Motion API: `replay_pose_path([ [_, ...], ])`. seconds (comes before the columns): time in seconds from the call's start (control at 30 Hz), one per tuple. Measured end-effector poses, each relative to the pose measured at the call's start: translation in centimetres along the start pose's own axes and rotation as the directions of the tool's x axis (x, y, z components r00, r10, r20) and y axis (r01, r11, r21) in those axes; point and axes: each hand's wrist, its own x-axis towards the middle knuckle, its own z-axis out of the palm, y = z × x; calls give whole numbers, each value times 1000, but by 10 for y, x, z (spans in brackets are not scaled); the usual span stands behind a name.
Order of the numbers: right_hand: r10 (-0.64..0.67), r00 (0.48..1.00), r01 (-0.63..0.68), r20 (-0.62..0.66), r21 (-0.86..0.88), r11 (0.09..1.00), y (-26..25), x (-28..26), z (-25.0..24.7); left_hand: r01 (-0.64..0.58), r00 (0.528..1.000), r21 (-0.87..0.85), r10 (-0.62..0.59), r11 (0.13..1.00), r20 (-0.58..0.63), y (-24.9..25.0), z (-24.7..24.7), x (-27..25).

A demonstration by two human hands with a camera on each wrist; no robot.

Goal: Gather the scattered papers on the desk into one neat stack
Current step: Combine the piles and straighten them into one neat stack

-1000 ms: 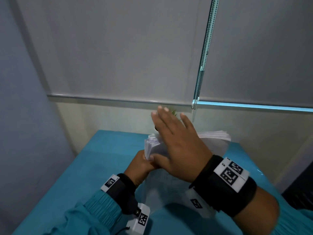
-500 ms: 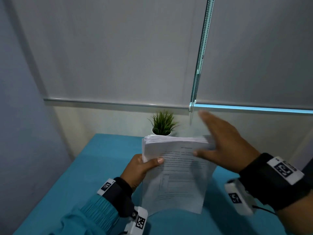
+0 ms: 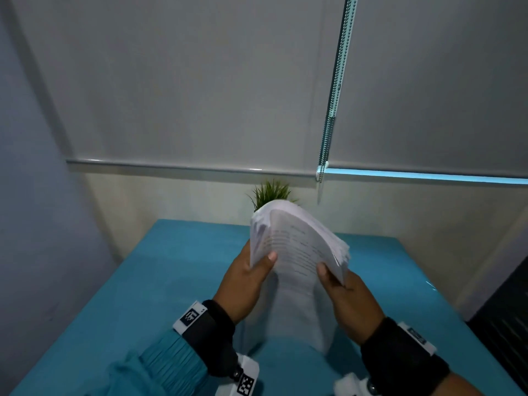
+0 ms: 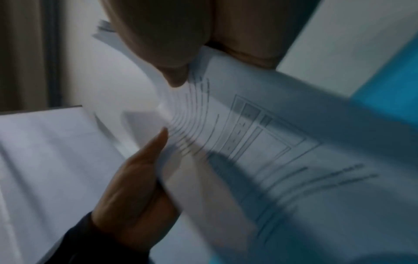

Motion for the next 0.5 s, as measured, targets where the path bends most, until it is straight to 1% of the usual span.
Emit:
replay_pose_path([
  [0.07,-41,996,43,-78,26,999,-13,-5,3,-62,997,32,61,998,36,15,9,0],
  [0.1,-67,990,72,-123,32,997,-21,-5,1,-105,994,45,104,993,31,23,10,2],
  [0.17,-146,975,160,-170,70,985,-38,-4,-7,-176,984,53,178,983,-20,40,7,8],
  [0.23,-186,966,214,-178,157,964,-41,0,-14,-212,973,-5,211,977,-94,47,-2,11],
  [0.27,-187,966,220,-180,186,957,-35,1,-17,-209,973,-51,202,977,-117,45,-6,10],
  [0.33,-163,975,192,-149,205,960,-14,2,-19,-123,987,-129,108,984,-120,28,-12,4],
  [0.4,-110,992,120,-66,185,975,12,-2,-17,-2,996,-112,-8,994,-88,3,-14,-4],
  [0.43,-79,996,83,-29,164,983,23,-4,-16,33,996,-86,-40,996,-79,-6,-14,-7],
  [0.5,-37,999,37,-3,146,989,35,-5,-15,61,995,-62,-66,996,-77,-16,-11,-9],
])
